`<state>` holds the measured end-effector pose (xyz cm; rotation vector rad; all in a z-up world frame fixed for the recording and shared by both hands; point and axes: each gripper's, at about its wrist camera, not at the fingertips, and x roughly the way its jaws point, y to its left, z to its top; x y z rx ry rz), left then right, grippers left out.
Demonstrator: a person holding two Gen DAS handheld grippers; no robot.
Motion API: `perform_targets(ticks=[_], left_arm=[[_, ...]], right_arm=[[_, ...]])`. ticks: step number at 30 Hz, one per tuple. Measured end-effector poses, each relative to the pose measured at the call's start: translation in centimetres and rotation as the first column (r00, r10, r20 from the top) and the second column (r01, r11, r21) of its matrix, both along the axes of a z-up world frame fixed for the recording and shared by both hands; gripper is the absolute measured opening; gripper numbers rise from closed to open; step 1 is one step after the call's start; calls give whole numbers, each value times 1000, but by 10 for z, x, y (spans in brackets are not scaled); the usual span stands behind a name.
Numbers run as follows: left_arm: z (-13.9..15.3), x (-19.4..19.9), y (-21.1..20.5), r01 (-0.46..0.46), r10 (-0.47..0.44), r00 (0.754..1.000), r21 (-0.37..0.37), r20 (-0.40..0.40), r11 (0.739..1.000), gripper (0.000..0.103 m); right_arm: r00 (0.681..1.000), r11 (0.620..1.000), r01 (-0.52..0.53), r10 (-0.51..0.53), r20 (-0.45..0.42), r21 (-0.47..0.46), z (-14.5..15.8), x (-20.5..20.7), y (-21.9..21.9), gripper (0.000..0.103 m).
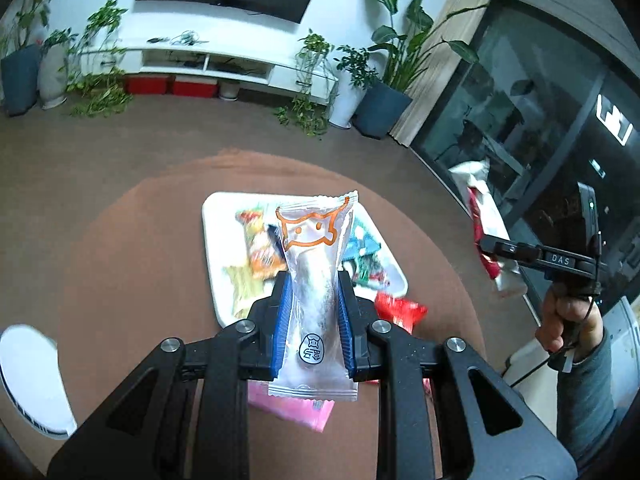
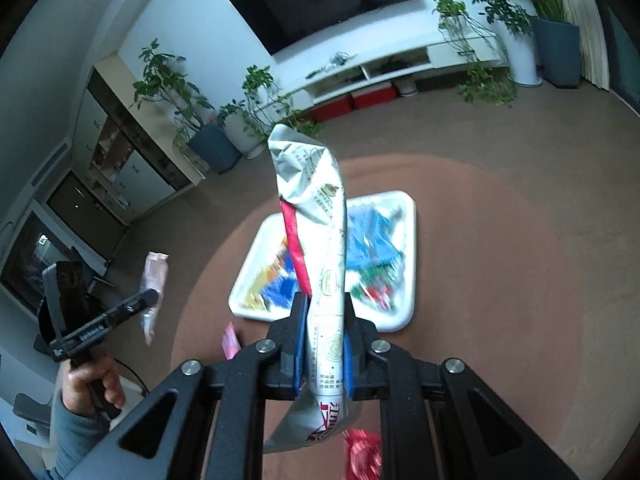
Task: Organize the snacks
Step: 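Carry the clear packet and white-red packet over the white tray with both tools, then lower the clear packet into the tray while the right tool releases the white-red packet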
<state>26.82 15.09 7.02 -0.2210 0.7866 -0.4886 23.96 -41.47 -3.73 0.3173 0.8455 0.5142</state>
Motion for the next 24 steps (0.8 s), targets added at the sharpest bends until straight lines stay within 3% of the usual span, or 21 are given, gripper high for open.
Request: perform_targets(ticks=[4, 10, 18, 24], left_arm=[[5, 35, -18, 23, -23, 1000, 3, -6, 1000, 20], [-13, 86, -34, 16, -15, 998, 14, -54, 1000, 20], [-66, 140, -36, -25, 28, 991, 25, -135, 999, 20], [-86, 150, -39, -33, 37, 988, 31, -149, 999, 20]], right_arm=[[999, 998, -36, 36, -16, 43, -1, 32, 26, 16], [995, 994, -56, 63, -78, 93, -24, 74, 52, 16], [984, 998, -15, 24, -177, 54, -67, 120, 62, 16], [973, 1000, 7, -2, -230, 23, -97, 136, 66, 16]])
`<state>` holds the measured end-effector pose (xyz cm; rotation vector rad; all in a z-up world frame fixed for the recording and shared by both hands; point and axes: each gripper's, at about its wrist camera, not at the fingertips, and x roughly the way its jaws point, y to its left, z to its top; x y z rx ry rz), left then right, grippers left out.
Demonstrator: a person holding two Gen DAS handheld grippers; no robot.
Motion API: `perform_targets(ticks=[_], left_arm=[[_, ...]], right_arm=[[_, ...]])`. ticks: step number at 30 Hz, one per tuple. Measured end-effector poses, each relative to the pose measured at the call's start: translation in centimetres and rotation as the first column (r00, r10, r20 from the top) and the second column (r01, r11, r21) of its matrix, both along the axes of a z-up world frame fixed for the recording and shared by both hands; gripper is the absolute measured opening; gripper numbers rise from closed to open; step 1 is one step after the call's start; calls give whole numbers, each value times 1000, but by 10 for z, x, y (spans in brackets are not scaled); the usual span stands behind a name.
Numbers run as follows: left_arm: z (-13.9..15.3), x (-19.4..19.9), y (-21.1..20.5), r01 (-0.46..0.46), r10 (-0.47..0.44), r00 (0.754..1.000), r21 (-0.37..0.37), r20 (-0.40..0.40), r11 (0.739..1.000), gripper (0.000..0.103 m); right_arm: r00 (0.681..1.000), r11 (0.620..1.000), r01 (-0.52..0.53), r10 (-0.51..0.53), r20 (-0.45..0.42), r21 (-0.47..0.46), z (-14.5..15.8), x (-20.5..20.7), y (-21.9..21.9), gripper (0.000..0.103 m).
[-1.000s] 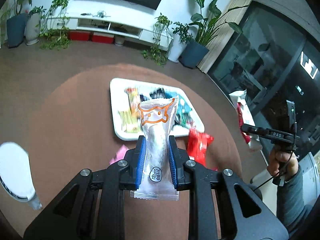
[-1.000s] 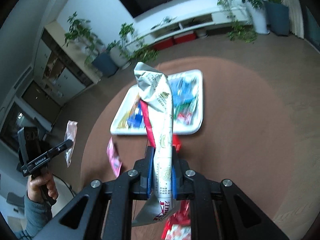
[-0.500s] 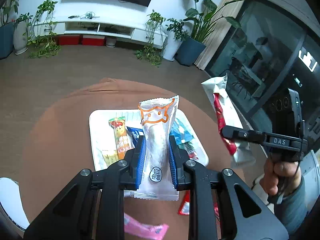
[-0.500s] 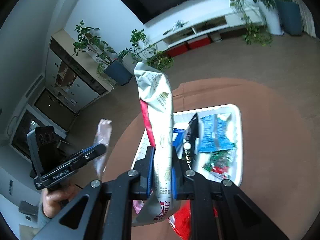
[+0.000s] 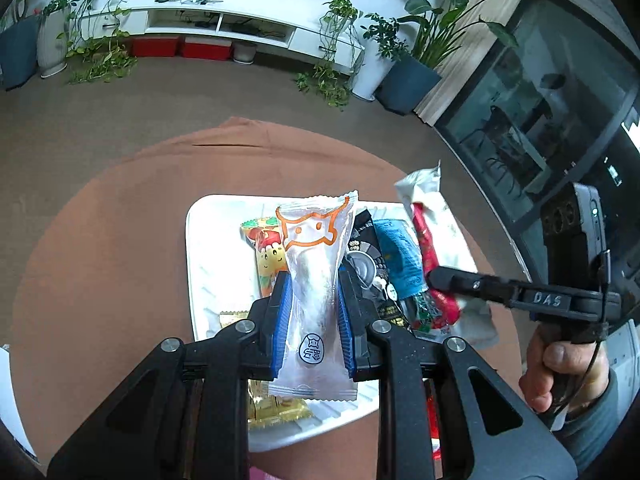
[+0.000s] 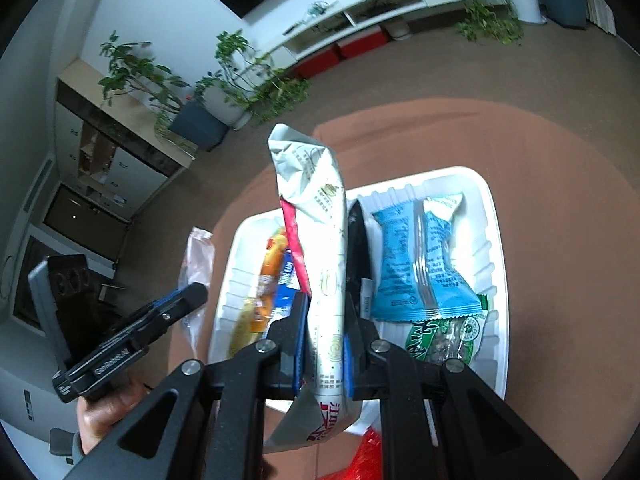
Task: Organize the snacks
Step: 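Lower the clear packet into the tray while the right tool releases the white-red packet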
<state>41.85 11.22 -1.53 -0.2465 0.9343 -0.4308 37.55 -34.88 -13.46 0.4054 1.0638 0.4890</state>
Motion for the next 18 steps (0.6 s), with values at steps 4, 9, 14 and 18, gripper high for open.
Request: perform_targets(ticks=[4, 9, 14, 18], left_arm=[[-11, 10, -7, -6, 6, 1000, -1, -7, 1000, 20], [-29, 20, -13, -14, 15, 1000, 11, -27, 1000, 20], [-42, 26, -15, -24, 25, 999, 19, -40, 1000, 20], [-53, 30, -10, -34, 35, 998, 26, -54, 999, 21]], right_arm=[[1000, 1000, 5, -5, -18, -7, -11, 4, 0, 16], [999, 1000, 11, -12, -35, -29, -19, 9, 2, 16], [998, 999, 10, -13, -62, -51, -28, 14, 9, 16], [998, 998, 18, -22, -65, -60, -32, 16, 10, 16]])
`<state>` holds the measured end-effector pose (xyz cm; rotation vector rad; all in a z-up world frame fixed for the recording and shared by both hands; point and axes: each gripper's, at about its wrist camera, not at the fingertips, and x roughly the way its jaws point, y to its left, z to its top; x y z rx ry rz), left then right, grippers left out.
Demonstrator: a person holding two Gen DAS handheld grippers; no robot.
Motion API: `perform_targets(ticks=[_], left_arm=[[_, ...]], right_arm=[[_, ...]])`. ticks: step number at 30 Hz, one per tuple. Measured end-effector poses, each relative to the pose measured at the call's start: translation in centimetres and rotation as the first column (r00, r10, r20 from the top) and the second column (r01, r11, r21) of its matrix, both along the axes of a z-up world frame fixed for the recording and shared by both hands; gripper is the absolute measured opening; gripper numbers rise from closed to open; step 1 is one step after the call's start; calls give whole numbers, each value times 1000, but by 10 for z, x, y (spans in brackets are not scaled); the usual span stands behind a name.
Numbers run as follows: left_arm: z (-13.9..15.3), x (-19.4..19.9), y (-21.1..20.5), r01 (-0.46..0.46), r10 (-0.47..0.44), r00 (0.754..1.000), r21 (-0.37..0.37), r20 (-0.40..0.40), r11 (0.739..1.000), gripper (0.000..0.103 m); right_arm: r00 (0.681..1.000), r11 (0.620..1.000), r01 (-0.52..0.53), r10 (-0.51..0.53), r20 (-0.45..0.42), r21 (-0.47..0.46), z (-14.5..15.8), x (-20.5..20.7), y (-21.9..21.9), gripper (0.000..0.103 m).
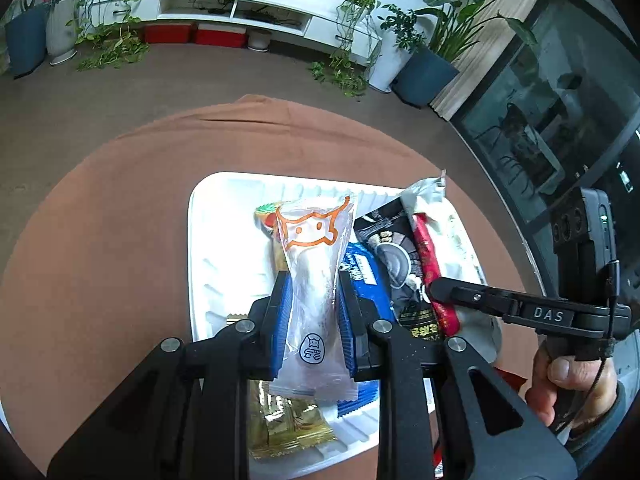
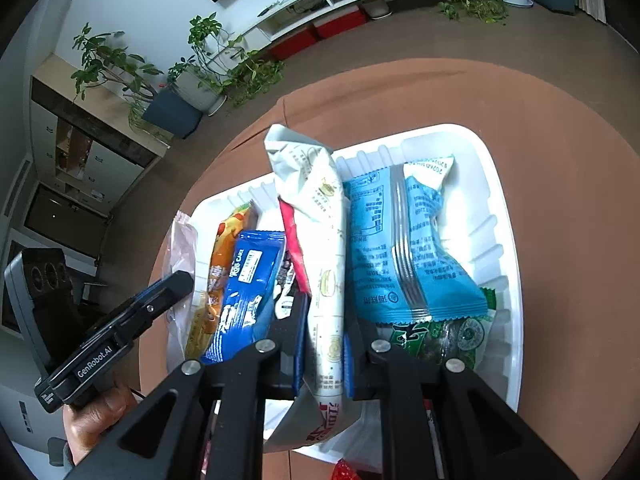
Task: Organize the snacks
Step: 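Lower the clear packet into the tray while the right tool releases the white-red packet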
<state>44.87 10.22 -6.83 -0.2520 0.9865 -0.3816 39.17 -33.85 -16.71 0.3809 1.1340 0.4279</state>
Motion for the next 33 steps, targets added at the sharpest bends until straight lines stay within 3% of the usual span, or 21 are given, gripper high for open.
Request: perform_targets(ticks=[11, 14, 16, 23, 29, 33], left_arm=[[-18, 7, -3, -26, 26, 999, 24, -22, 999, 25], [-20, 5, -3, -37, 37, 999, 27, -18, 999, 34], [-19, 3, -2, -43, 44, 999, 27, -16, 999, 50], [-11, -5, -4, -40, 40, 999, 33, 3, 999, 52], [8, -22, -3, -50, 47, 998, 42, 50, 998, 67], [24, -45, 0, -53, 49, 995, 43, 84, 998, 84]], right_arm=[[1000, 1000, 7, -7, 4, -23, -5, 2, 9, 20], [1000, 1000, 6, -6, 9, -26, -5, 2, 9, 20], [1000, 999, 2, -2, 13, -33, -5, 1, 10, 21], [999, 999, -7, 8, 35, -42, 1, -3, 12, 35], [998, 1000, 10, -9, 63, -25, 15, -10, 9, 64], [995, 999, 29, -31, 95, 20, 28, -22, 0, 74]])
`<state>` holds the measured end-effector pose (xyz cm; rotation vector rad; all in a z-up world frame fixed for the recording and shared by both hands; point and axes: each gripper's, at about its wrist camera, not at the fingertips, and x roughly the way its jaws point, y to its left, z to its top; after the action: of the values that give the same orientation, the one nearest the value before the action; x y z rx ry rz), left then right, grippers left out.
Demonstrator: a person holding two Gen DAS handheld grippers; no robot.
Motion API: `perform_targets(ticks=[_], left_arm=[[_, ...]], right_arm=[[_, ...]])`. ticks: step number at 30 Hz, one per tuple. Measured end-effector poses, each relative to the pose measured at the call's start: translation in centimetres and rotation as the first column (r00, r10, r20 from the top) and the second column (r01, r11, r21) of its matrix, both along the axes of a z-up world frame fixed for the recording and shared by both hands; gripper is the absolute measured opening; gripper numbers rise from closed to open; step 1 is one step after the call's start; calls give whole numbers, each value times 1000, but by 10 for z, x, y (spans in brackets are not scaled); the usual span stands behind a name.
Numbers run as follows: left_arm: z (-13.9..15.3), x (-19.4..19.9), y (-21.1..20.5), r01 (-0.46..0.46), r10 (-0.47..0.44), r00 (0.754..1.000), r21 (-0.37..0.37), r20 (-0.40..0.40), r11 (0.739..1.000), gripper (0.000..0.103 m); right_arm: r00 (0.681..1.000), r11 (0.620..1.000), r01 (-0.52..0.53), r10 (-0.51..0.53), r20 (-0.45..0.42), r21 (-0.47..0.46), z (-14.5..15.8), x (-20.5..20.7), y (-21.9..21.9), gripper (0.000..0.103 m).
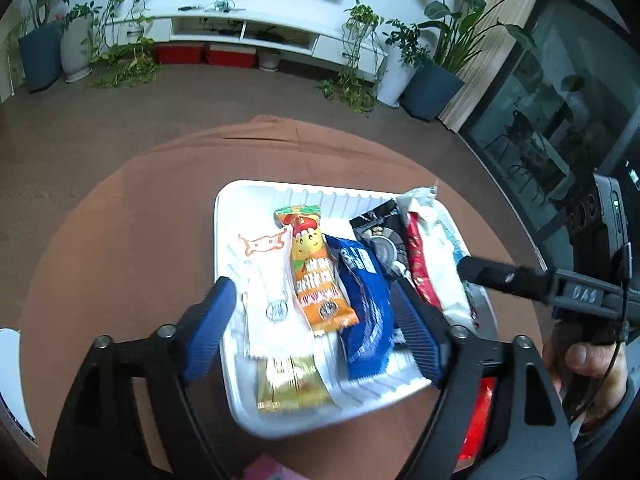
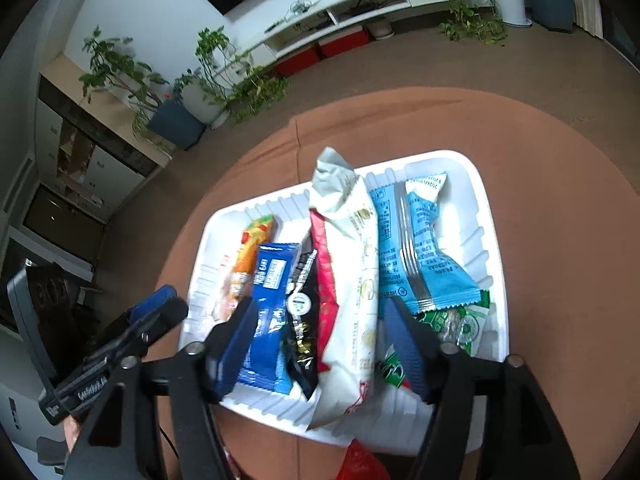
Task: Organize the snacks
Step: 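Lower the clear packet into the tray while the right tool releases the white-red packet, then withdraw both tools from the tray back over the remaining snacks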
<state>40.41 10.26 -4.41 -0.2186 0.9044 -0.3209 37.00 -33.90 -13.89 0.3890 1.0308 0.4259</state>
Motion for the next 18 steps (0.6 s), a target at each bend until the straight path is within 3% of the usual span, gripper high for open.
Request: perform_targets(ticks=[1, 4, 7, 13, 18], left_arm=[[4, -8, 1, -6, 6, 1000, -1, 11, 1000, 91], [15, -31, 10, -30, 30, 999, -14, 42, 999, 102], [18, -63, 17, -56, 58, 996, -29, 61, 998, 102], [12, -125, 28, -112, 114, 991, -30, 64, 993, 103], [-12, -174, 22, -109, 109, 994, -49, -1, 993, 103]], right_arm=[[1000, 1000, 6, -7, 13, 9, 4, -5, -3, 77], [998, 999, 21, -24, 65, 45, 18, -29, -13, 84], [993, 997, 35, -42, 110, 66, 27, -60, -23, 92], [986, 998, 8, -18, 164, 61, 28, -132, -28, 95], [987, 998, 1, -10, 161, 60, 10, -192, -34, 95]])
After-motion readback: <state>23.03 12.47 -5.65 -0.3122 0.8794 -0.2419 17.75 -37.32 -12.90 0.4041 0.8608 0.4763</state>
